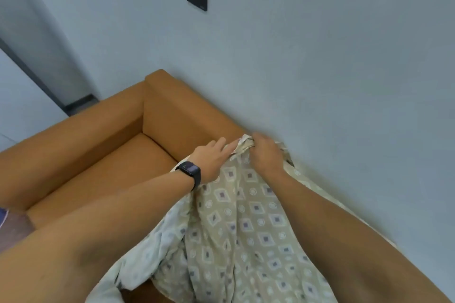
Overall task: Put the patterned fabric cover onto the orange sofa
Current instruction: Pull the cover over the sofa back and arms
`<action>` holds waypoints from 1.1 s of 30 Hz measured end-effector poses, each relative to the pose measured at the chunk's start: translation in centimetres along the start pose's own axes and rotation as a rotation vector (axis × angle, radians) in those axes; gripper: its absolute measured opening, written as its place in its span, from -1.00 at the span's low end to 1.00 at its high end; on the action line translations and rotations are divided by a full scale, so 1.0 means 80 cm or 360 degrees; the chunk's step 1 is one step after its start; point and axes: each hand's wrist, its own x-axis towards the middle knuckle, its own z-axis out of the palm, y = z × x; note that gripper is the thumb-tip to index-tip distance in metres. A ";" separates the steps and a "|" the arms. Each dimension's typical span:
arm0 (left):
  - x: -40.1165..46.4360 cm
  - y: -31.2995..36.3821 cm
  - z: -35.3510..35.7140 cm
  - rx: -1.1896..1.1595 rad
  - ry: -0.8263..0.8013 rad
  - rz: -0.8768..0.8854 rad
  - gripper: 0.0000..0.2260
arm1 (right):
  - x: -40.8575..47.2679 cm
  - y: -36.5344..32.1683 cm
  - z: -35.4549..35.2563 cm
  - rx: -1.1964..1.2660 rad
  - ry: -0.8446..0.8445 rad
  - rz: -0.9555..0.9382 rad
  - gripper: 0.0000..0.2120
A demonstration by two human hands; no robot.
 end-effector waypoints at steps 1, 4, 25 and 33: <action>-0.009 -0.001 0.013 0.0042 -0.0005 -0.0100 -0.15 | -0.003 0.005 -0.003 -0.0060 -0.0045 0.0064 -0.80; -0.033 -0.030 0.028 0.0068 -0.0055 -0.0449 -0.39 | -0.002 0.023 -0.014 0.0091 0.0026 0.0394 -0.80; 0.135 -0.221 -0.270 -0.1467 0.0605 -0.1211 -0.11 | 0.012 -0.032 -0.101 0.1232 0.0178 0.0738 -0.30; 0.040 -0.109 0.020 -0.1259 0.0255 -0.0632 -0.57 | -0.028 -0.015 -0.018 0.1170 -0.0268 0.0709 -0.14</action>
